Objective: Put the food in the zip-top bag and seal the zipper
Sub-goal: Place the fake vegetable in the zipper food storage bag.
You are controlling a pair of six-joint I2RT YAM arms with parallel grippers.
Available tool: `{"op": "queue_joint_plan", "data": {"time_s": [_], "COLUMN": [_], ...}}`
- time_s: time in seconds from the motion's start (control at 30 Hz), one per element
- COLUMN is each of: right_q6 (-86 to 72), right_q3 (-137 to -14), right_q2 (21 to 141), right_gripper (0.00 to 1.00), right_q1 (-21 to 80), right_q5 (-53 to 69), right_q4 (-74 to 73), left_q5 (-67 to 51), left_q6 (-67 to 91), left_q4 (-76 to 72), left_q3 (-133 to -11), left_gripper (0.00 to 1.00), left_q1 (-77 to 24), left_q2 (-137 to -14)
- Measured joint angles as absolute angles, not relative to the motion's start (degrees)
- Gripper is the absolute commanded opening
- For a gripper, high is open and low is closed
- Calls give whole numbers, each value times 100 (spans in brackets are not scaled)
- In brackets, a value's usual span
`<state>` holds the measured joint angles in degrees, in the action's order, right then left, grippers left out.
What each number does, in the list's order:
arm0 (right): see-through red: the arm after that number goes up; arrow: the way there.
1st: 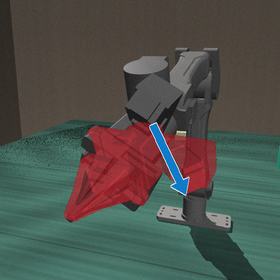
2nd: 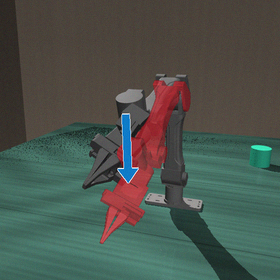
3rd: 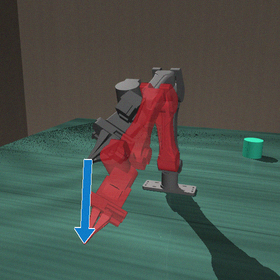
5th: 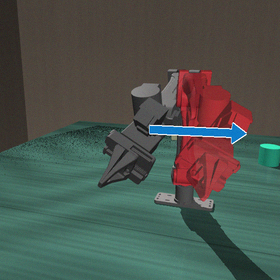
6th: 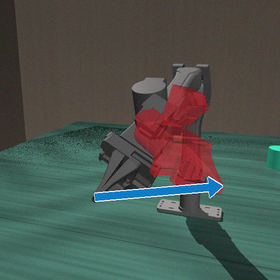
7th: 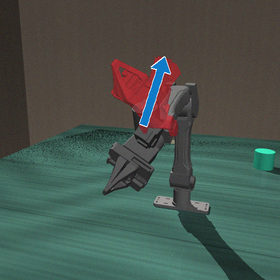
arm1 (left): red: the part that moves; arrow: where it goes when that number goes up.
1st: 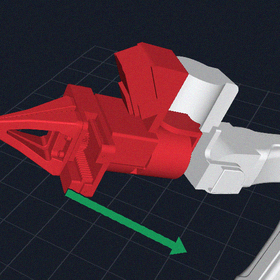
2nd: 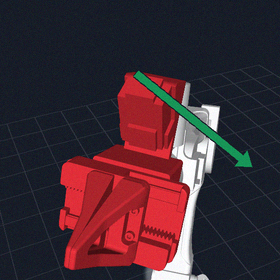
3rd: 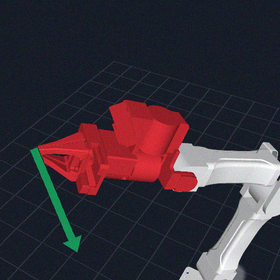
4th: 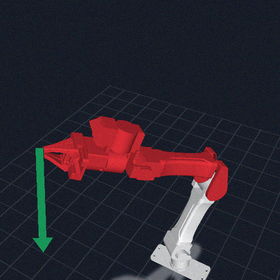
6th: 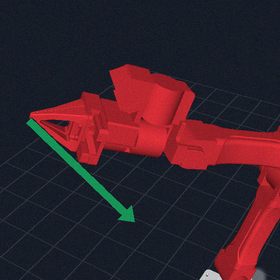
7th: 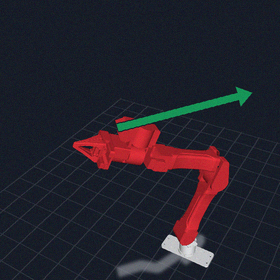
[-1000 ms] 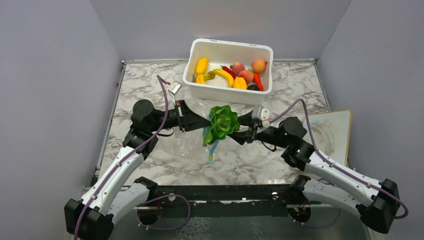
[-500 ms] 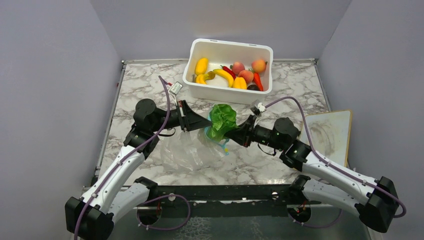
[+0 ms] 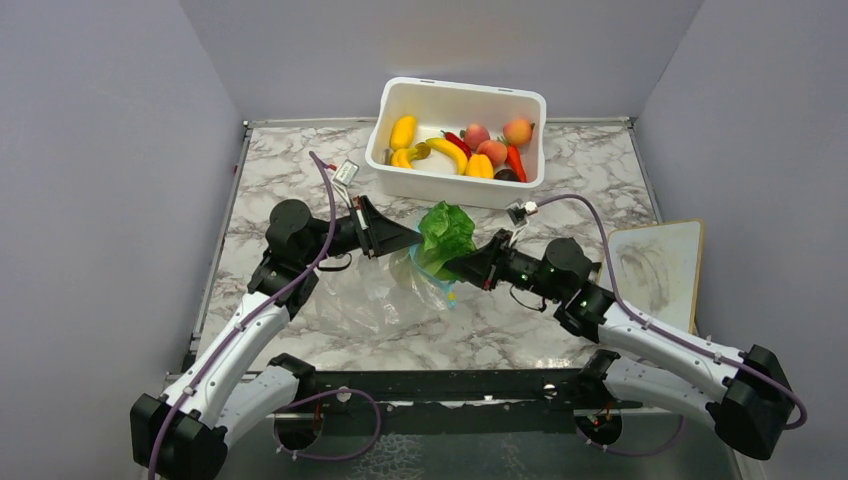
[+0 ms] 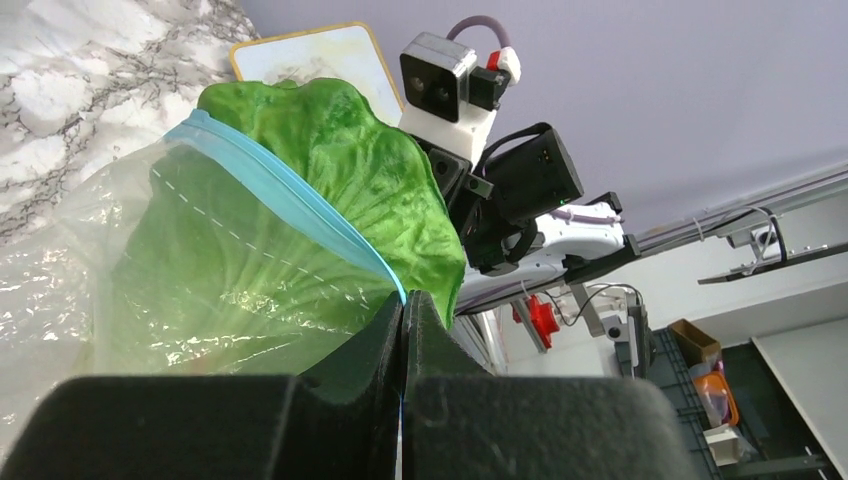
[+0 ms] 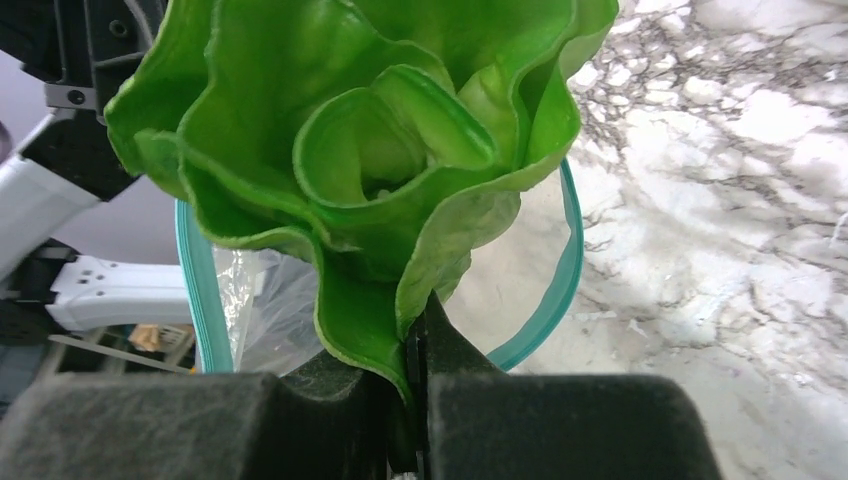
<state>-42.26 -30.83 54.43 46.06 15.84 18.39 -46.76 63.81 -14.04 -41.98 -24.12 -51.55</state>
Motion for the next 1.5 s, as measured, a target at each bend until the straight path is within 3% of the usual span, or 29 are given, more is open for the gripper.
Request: {"op": "queue_joint_plan", "data": {"time_s": [0.4,0.9,1.13,1.5], "right_q6": [-5059,-4226,-3503,-3444], "right_q3": [-2834,-3754,-4139,-4550], "right_q2": [5913,6683,5948,4779], "right_gripper": [4,44,55,58], "right_q1": [4609,4672,4683,4683], "right_q5": [1640,2283,1817,1022], "right_q4": [2512,1848,454,-843], "left_q5": [-4556,-4488,-4480,-4466], "left_q6": [6571,6744,6812,6910], "left_q4": [-1758,-2064,-2143,-2145], "left_q3": [-4060,-4051,-4001,-4001], "left_gripper": [0,0,0,0], "left_q1": [-2412,-2412,-2412,-2412], "left_q2": [-5192,-5196,-5194,-5186]}}
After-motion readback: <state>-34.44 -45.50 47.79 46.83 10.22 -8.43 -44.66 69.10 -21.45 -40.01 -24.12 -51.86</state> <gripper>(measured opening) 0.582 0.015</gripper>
